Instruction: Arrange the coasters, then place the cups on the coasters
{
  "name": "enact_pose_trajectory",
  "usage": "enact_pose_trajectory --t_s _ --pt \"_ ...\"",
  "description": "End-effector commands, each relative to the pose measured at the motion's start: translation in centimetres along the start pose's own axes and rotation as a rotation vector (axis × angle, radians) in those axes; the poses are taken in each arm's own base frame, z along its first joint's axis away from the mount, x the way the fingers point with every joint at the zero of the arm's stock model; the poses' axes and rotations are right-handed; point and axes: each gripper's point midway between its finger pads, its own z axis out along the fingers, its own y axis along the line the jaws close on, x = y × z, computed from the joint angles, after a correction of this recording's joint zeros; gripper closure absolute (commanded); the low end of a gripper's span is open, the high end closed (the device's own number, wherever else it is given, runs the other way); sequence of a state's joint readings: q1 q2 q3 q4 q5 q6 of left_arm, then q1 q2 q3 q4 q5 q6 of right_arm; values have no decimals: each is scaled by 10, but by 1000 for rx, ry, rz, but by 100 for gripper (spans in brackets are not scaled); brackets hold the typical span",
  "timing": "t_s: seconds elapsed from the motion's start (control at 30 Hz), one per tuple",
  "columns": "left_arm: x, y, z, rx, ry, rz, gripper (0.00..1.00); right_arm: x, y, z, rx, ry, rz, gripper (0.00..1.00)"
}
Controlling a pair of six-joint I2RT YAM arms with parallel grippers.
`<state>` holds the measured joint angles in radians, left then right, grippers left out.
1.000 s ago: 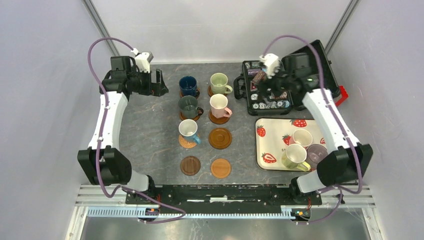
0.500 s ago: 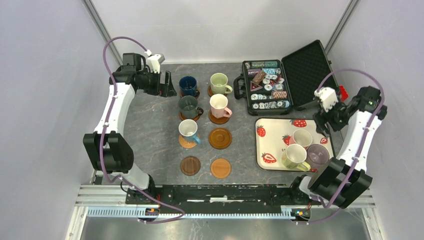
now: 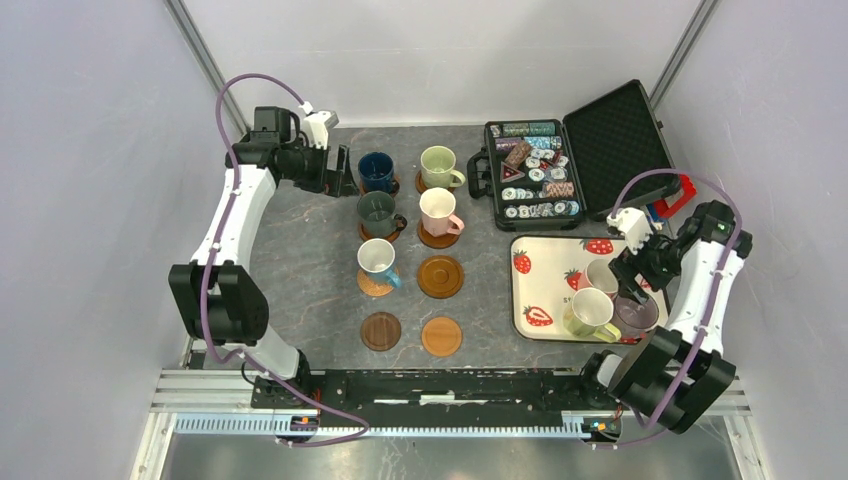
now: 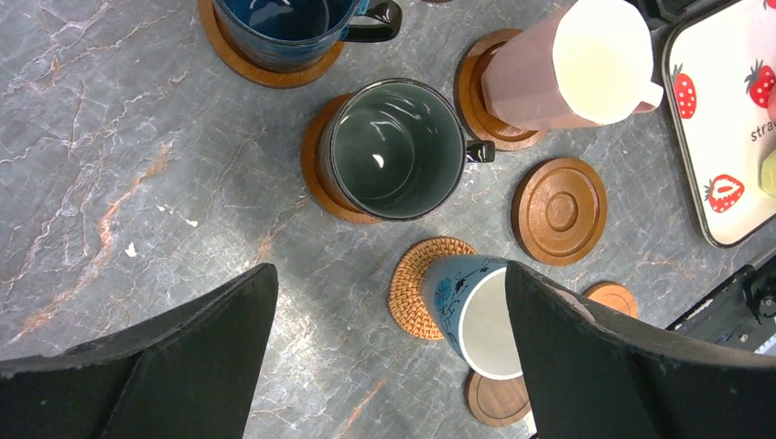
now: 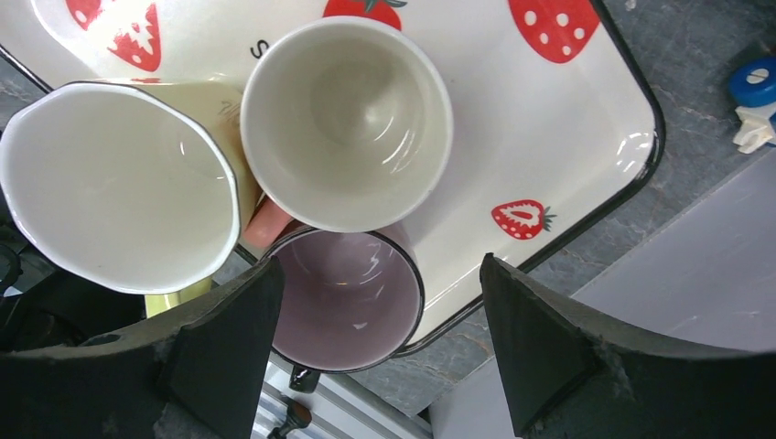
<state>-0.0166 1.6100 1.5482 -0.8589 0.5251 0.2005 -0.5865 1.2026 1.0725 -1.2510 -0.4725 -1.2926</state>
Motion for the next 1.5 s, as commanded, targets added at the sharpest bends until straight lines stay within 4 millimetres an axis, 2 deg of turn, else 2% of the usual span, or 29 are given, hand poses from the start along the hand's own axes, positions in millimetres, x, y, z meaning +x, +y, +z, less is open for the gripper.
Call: enact_pose_trajectory --t_s 0.0,0.33,0.83,1.2,1.47 --pt "-3 2 0 -12 -13 36 0 -2 10 4 -23 -12 -33 15" --pt "-4 2 2 -12 -20 10 0 1 15 18 -85 0 -39 18" --pt "-5 2 2 -29 -19 -9 0 5 5 34 -42 13 -7 21" --pt "-6 3 3 -42 -16 -14 0 -2 -5 44 -43 -18 7 25" --pt "-11 4 6 -41 -18 -15 0 -14 -11 54 -43 -50 -3 25"
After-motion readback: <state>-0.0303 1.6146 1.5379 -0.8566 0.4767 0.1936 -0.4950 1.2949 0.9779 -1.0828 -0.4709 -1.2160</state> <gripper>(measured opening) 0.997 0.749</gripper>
